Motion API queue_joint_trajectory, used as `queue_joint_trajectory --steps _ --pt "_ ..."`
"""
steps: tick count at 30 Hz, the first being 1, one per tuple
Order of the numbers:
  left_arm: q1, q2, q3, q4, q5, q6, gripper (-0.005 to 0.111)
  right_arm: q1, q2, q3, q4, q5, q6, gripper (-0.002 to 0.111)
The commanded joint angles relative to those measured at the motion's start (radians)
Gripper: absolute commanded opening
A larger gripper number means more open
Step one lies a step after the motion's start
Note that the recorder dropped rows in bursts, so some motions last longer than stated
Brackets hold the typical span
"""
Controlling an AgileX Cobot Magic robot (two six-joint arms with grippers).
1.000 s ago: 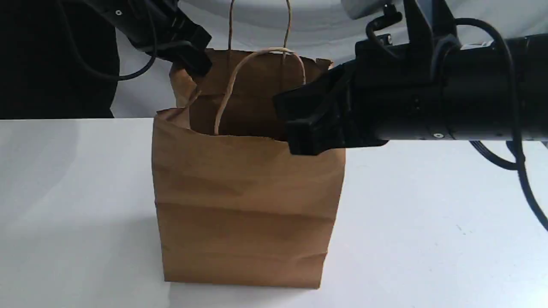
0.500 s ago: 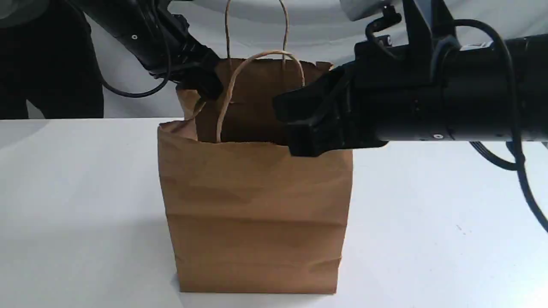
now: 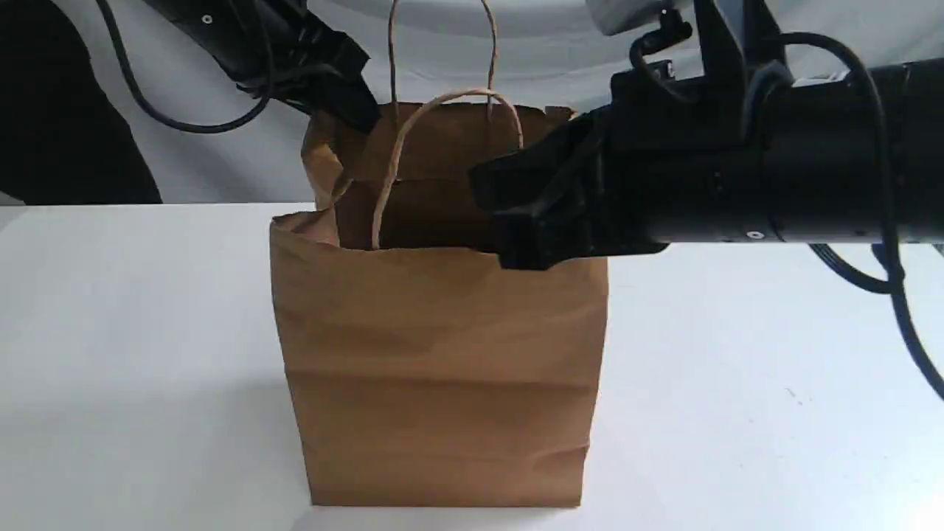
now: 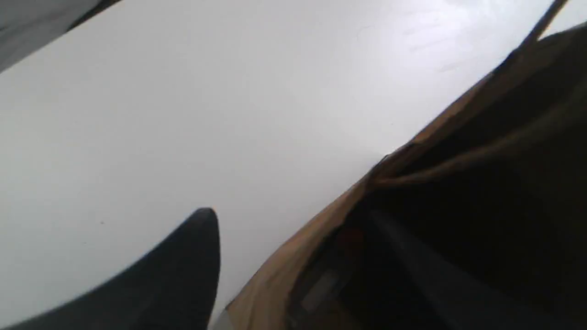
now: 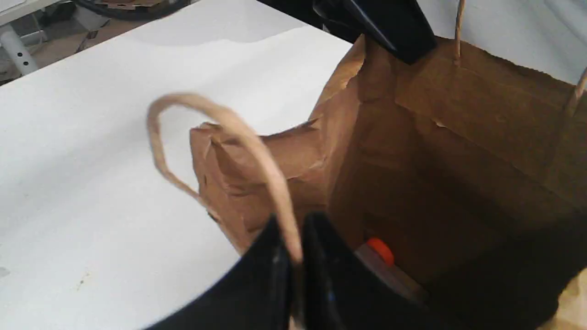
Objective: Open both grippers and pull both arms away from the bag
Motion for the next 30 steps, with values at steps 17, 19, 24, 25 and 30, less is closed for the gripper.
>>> queue_joint_trajectory --steps 17,19,24,25,30 --pt "0.034 -0.322 0.245 0.081 -0.005 -0.006 0.001 -0.006 -0.008 0.007 0.004 -0.011 -0.001 0.048" --pt "0.037 -0.361 0.305 0.081 -0.005 0.003 0.000 -0.006 -0.010 0.007 0.000 -0.011 -0.001 0.048" --pt "0.054 -0.529 0.539 0.066 -0.100 0.003 0.000 -0.006 -0.059 0.007 -0.021 -0.004 0.001 0.048" --pt "0.054 -0.578 0.590 0.061 -0.141 0.003 0.000 -0.006 -0.073 0.007 -0.026 -0.004 0.001 0.048" --pt "0.054 -0.786 0.843 0.011 -0.316 0.020 0.000 -0.006 -0.186 0.007 -0.090 0.001 0.001 0.032"
